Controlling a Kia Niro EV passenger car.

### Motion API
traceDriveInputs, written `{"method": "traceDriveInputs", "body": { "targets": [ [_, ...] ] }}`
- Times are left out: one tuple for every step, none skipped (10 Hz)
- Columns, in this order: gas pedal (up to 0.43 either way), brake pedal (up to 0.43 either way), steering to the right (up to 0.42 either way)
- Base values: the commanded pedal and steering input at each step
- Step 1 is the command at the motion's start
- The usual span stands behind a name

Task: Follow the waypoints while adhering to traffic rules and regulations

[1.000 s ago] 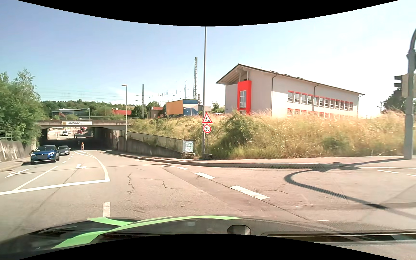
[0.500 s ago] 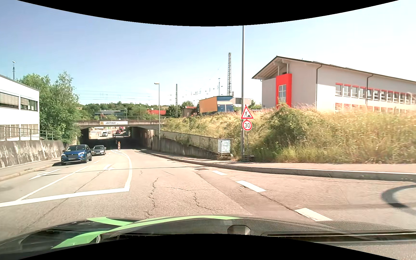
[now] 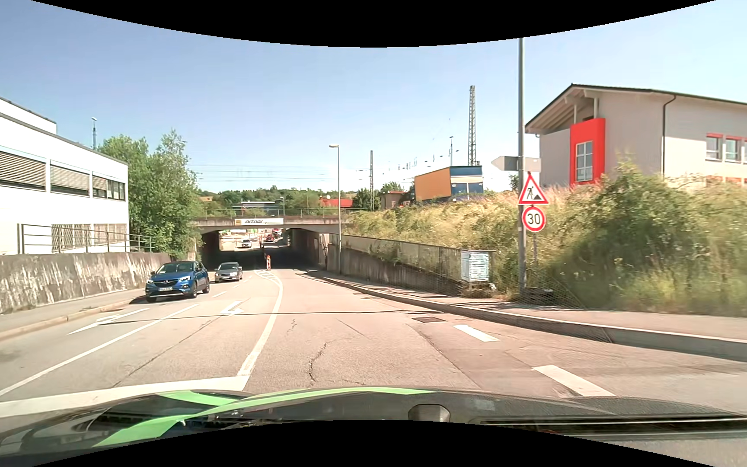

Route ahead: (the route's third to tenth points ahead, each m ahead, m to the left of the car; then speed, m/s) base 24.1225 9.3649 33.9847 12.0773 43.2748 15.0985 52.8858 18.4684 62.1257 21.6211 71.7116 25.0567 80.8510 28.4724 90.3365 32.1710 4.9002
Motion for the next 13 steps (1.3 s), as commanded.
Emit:
{"method": "traceDriveInputs", "body": {
  "targets": [
    [0.047,0.0,-0.234],
    [0.047,0.0,-0.198],
    [0.047,0.0,-0.18],
    [0.047,0.0,-0.171],
    [0.047,0.0,-0.167],
    [0.047,0.0,-0.152],
    [0.047,0.0,-0.119],
    [0.047,0.0,-0.088],
    [0.047,0.0,-0.075],
    [0.047,0.0,-0.063],
    [0.047,0.0,-0.05],
    [0.047,0.0,-0.039],
    [0.047,0.0,-0.027]
  ]
}}
